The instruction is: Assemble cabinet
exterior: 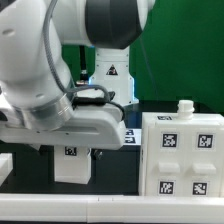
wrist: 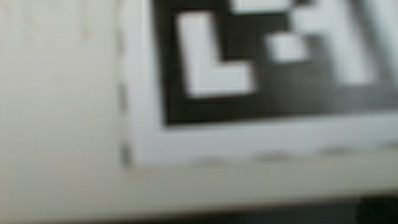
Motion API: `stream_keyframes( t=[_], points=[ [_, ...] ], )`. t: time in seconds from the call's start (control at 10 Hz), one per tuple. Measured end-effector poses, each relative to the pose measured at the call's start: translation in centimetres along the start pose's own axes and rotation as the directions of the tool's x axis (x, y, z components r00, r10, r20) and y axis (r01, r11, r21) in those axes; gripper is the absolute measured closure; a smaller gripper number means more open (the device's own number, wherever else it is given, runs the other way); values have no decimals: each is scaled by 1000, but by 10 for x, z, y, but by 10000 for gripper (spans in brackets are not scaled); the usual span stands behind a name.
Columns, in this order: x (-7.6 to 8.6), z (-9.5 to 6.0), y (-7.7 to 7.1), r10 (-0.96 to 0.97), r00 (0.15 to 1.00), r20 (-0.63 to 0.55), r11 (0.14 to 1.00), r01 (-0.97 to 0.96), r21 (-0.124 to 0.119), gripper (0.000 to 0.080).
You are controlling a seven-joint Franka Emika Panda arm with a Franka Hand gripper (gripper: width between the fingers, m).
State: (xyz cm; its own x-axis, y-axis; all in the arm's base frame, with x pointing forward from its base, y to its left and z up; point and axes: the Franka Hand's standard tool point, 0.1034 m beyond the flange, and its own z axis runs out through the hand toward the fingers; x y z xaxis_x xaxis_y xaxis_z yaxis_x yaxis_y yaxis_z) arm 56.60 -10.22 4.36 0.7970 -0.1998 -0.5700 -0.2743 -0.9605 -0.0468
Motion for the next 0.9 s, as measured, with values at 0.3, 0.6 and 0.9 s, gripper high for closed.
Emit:
stream_keyframes(
  t=[0.3,0.6,0.9],
  points=[
    [-2,4,1,1,1000,22,1000,-1,0,2],
    [-10,9,2,12,990,141,1000,-12,3,2],
    [-14,11,3,22,937,349,1000,-20,-10,2]
  ],
)
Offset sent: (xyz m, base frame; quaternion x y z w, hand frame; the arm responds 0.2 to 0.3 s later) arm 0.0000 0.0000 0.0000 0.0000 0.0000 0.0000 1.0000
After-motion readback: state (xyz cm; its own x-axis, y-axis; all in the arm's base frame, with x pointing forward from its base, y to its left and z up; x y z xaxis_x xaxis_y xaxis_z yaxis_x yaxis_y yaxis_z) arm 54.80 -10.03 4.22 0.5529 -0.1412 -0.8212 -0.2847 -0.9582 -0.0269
